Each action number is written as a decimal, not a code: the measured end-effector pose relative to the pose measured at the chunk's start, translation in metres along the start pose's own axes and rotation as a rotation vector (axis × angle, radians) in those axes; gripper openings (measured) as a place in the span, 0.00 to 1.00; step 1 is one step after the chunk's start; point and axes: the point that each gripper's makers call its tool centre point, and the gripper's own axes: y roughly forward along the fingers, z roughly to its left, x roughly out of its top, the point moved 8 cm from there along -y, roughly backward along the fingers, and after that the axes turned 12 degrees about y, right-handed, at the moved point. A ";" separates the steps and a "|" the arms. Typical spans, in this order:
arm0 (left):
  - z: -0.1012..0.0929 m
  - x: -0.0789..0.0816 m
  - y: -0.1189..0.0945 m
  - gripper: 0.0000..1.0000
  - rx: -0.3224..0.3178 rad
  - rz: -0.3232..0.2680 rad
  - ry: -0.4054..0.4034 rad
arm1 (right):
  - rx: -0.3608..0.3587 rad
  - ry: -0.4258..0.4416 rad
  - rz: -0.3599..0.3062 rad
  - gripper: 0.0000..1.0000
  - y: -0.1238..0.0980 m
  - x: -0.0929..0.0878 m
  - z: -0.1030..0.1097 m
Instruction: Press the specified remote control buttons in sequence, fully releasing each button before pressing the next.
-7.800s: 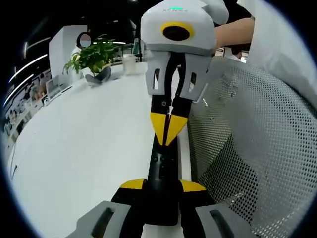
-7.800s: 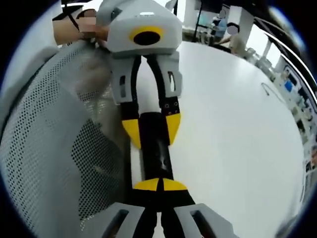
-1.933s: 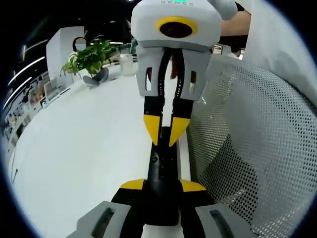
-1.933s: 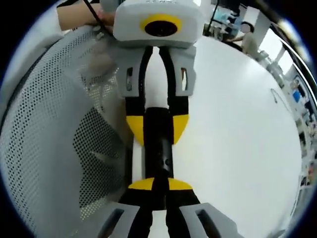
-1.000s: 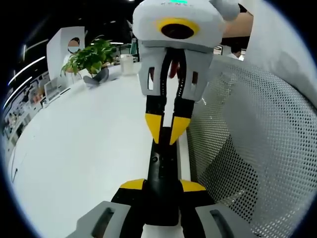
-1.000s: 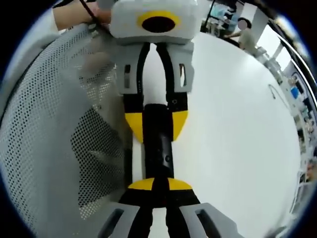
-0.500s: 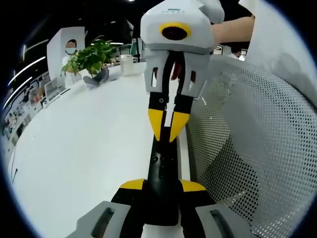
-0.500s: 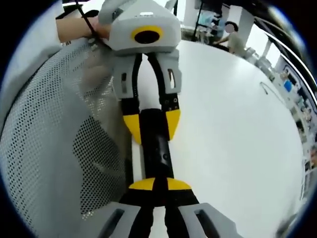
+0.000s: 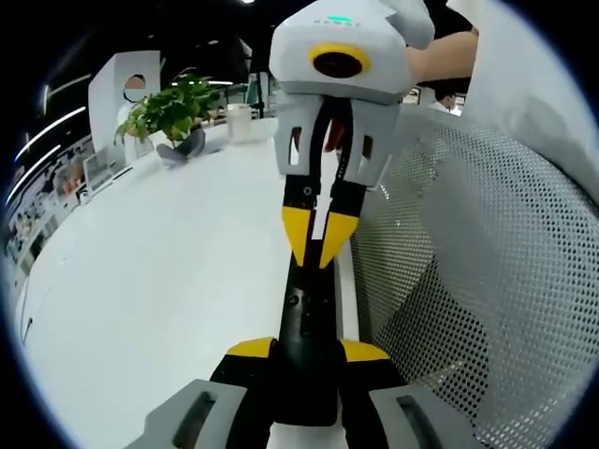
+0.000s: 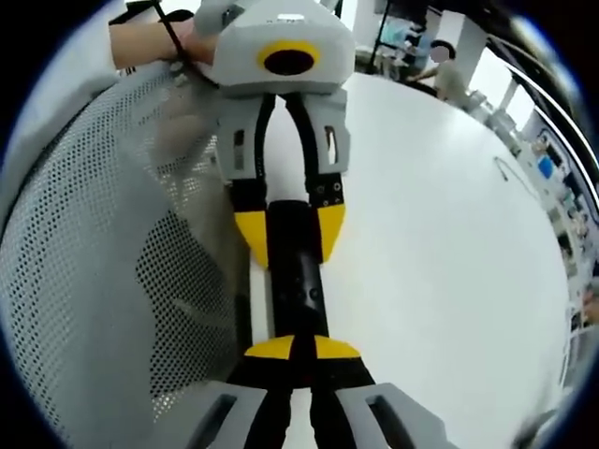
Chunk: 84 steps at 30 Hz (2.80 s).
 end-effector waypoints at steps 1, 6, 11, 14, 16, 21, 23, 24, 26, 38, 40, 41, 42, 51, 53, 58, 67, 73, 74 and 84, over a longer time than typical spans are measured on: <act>0.000 0.000 0.000 0.25 0.000 0.001 0.000 | 0.002 0.000 0.001 0.02 0.000 0.000 0.000; 0.000 0.000 0.000 0.25 -0.002 0.001 0.004 | 0.019 0.027 0.000 0.02 -0.001 0.000 -0.003; 0.000 0.000 0.001 0.25 -0.001 -0.001 0.001 | 0.011 0.027 -0.040 0.02 -0.002 -0.005 -0.002; 0.000 0.000 0.000 0.25 0.000 -0.001 0.003 | 0.003 0.008 -0.061 0.02 -0.002 -0.006 0.000; 0.000 0.000 0.001 0.25 -0.001 -0.001 0.004 | -0.001 0.000 -0.061 0.02 -0.002 -0.005 0.000; 0.000 0.000 0.001 0.25 -0.002 -0.001 0.006 | -0.006 -0.022 -0.057 0.03 -0.003 -0.006 0.002; 0.000 0.000 0.001 0.25 -0.003 0.000 0.006 | -0.012 -0.032 -0.055 0.02 -0.002 -0.006 0.003; 0.000 0.000 0.001 0.25 -0.003 0.000 0.005 | -0.015 -0.040 -0.052 0.01 -0.003 -0.006 0.003; 0.000 0.000 0.001 0.25 -0.003 0.001 0.006 | -0.021 -0.045 -0.048 0.00 -0.004 -0.007 0.002; 0.000 0.000 0.001 0.25 -0.003 0.000 0.004 | 0.013 -0.008 0.003 0.00 -0.001 0.000 -0.004; 0.000 0.000 0.001 0.25 -0.003 0.000 0.004 | 0.018 -0.049 0.029 0.00 0.000 0.001 -0.003; 0.000 0.000 0.001 0.25 -0.003 0.000 0.004 | 0.019 -0.050 0.033 0.00 0.000 0.002 -0.003; 0.000 0.001 0.001 0.25 -0.003 -0.001 0.004 | 0.021 -0.052 0.037 0.00 0.000 0.002 -0.003; 0.001 0.000 0.001 0.25 -0.003 -0.002 0.001 | 0.008 0.152 -0.124 0.00 -0.003 -0.010 -0.003; 0.001 0.000 0.001 0.25 -0.003 -0.002 0.003 | 0.002 0.157 -0.152 0.00 -0.003 -0.012 -0.003; 0.001 0.000 0.001 0.25 -0.003 -0.001 0.003 | 0.007 0.207 -0.184 0.00 -0.002 -0.012 -0.002; 0.000 0.000 0.001 0.25 -0.002 0.000 0.003 | 0.018 0.044 -0.120 0.00 0.002 -0.001 0.001; 0.000 0.000 0.001 0.25 -0.002 0.000 0.004 | 0.044 0.010 0.001 0.00 0.004 0.010 -0.002; 0.000 0.000 0.001 0.25 -0.002 0.000 0.004 | 0.052 0.016 0.027 0.00 0.005 0.012 -0.003; 0.000 0.000 0.001 0.25 -0.002 -0.002 0.003 | 0.038 0.097 -0.099 0.00 0.003 0.001 -0.002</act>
